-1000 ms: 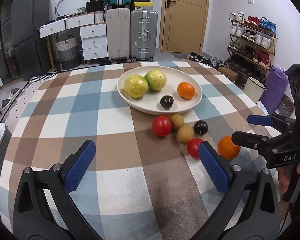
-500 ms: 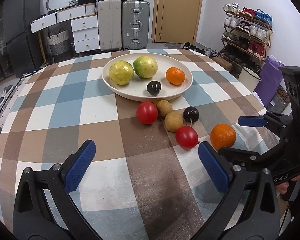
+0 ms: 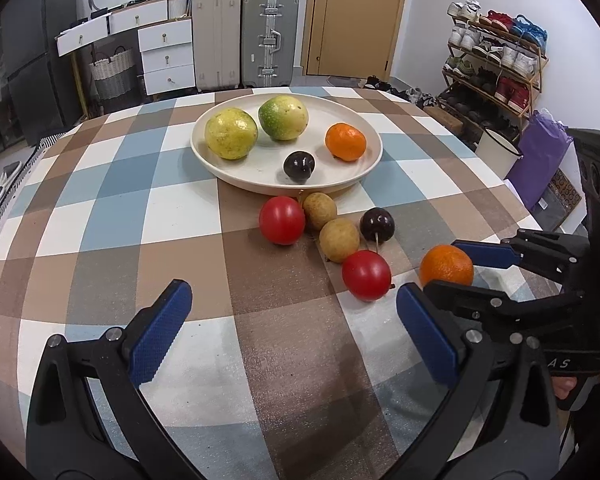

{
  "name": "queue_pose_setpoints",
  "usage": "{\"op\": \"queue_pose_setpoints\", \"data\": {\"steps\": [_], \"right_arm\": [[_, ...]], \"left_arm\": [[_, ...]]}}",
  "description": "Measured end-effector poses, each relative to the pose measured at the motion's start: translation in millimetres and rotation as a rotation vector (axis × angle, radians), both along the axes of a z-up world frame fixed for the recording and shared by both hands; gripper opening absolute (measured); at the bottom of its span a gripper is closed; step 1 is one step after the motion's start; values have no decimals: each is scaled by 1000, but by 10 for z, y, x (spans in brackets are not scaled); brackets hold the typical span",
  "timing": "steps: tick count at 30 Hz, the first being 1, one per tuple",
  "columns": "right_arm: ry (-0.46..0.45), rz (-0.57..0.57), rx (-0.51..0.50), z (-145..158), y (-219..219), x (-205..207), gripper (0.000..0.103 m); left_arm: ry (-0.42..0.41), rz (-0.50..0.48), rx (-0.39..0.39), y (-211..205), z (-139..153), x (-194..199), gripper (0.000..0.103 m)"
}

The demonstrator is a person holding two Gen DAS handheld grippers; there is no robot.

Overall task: Organize fruits
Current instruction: 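Grasp a red tomato with the left tool while the right tool grasps the orange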

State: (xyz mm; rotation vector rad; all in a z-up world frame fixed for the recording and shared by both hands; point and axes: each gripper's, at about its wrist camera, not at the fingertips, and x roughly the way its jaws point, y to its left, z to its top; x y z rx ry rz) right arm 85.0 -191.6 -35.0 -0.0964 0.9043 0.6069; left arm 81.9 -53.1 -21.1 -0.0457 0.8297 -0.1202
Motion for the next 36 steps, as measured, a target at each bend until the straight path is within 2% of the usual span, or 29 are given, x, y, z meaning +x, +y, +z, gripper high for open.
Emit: {"op": "queue_pose_setpoints", "data": {"steps": [2, 10, 14, 23, 29, 36], "right_arm": [[-8, 10, 8, 24, 9, -21, 42], [-20, -29, 16, 45, -115, -17, 42], [-16, -65, 26, 45, -221, 8, 42], [-12, -113, 28, 34, -365, 4, 42], [-13, -128, 27, 38, -397, -27, 42], [-15, -136, 21, 54, -396, -51, 42]], "left_arm": [[3, -2, 4, -20, -5, 11, 102], [10, -21, -1, -106, -9, 37, 102], [19, -37, -14, -159, -22, 78, 97], [47, -108, -55, -301, -81, 149, 63], [69, -144, -87, -355, -129, 167, 28], [39, -166, -97, -358, -68, 92, 27]]}}
